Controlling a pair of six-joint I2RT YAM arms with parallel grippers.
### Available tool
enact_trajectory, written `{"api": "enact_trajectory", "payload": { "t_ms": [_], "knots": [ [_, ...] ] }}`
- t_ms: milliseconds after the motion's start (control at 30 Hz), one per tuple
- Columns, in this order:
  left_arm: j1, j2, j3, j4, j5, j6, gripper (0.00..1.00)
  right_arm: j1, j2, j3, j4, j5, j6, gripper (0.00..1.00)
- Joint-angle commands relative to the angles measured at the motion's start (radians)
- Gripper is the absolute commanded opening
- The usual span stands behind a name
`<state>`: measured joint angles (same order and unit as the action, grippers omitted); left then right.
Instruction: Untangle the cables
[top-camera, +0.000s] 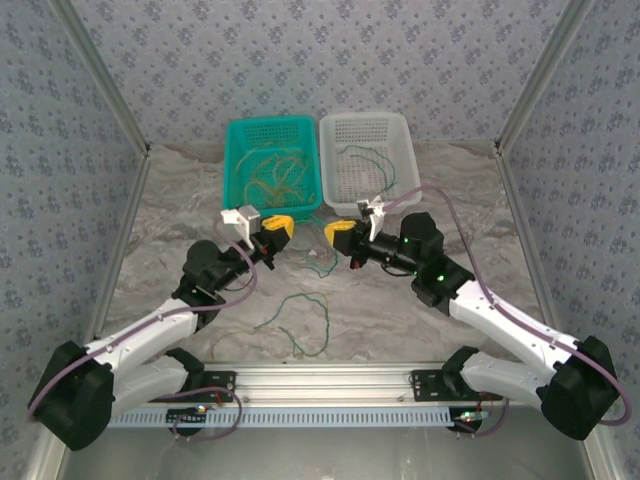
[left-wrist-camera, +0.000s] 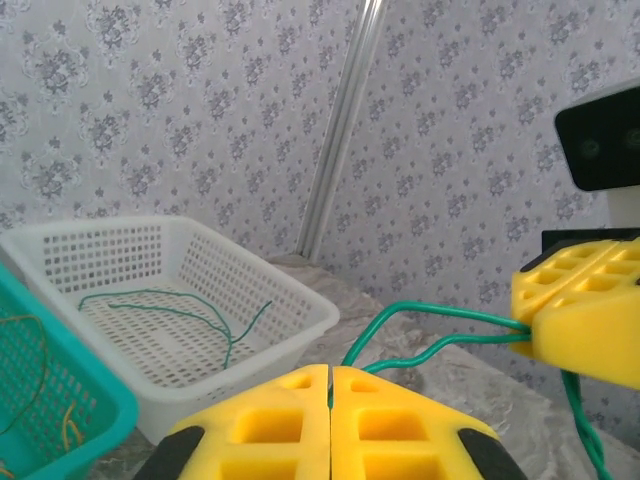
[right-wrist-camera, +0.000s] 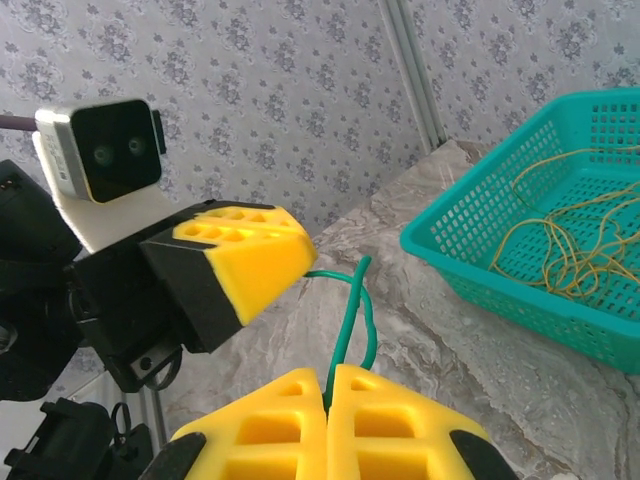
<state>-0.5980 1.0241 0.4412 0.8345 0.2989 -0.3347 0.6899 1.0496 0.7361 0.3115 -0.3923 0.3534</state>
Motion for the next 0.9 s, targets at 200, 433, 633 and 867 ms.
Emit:
{"api": "enact_trajectory", "payload": {
  "t_ms": [200,433,633,867],
  "knots": [
    [-0.020,-0.047,0.054,-0.061,0.039,0.078,0.00,-0.002,-0.073,0.016,-0.038,0.065,-0.028,0.54],
    [-0.055,-0.065,0.086,-0.152,0.057,0.179,0.00,-0.141,-0.076,0.195,-0.310,0.022,0.168,0.99],
    [-0.068,-0.043,0.096,-0.158,0.048,0.205,0.00,-0.188,0.104,0.370,-0.561,-0.092,0.309,0.93],
    [-0.074,-0.035,0.096,-0.156,0.027,0.209,0.00,-0.165,0.209,0.394,-0.584,-0.207,0.336,0.95]
  ]
}}
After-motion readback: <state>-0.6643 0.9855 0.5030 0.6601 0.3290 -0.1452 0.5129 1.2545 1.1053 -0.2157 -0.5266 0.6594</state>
